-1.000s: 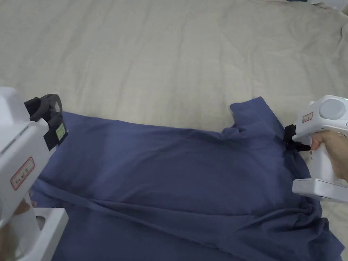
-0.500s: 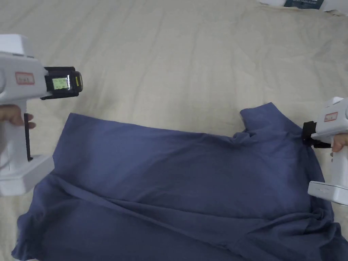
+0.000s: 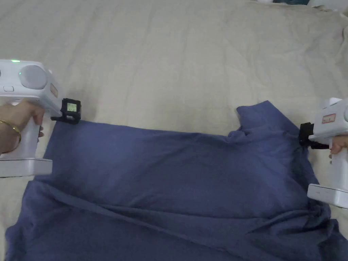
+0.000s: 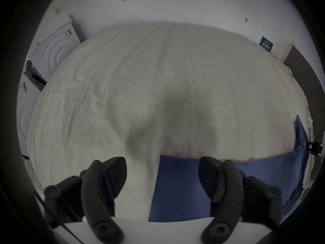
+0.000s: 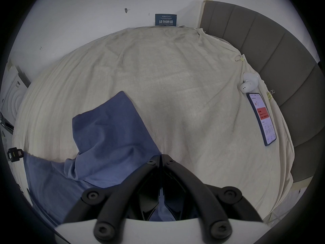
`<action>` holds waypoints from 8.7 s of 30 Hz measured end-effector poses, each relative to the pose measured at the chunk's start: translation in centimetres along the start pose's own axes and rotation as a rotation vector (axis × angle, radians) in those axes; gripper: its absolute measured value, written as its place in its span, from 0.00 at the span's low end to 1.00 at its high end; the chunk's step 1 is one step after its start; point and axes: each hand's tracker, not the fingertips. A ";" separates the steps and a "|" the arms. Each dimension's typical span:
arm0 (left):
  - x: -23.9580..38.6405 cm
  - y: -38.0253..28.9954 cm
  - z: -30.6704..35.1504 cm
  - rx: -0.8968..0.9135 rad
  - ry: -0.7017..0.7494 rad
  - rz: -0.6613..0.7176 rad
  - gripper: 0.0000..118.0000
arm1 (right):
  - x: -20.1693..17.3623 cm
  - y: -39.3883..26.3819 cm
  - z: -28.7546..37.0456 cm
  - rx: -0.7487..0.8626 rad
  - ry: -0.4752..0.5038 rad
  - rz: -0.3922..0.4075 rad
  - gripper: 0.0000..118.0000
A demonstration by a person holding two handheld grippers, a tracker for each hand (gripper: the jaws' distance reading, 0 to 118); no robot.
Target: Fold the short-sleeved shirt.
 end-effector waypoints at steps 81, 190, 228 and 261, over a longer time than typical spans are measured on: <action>0.0 -24.3 26.3 0.959 -0.095 -0.029 0.24 | 1.2 -24.1 28.3 0.939 0.082 0.024 0.75; 23.6 -21.9 13.5 -0.041 -0.736 -0.094 0.88 | 5.8 -27.2 27.1 0.776 0.021 -0.039 0.00; 26.7 -30.6 16.3 0.176 -0.819 -0.285 0.00 | 6.0 -28.0 27.8 0.766 0.022 -0.064 0.00; 6.7 -24.3 6.6 -0.193 -0.938 0.156 0.63 | 3.1 -26.9 26.6 0.734 0.054 -0.012 0.00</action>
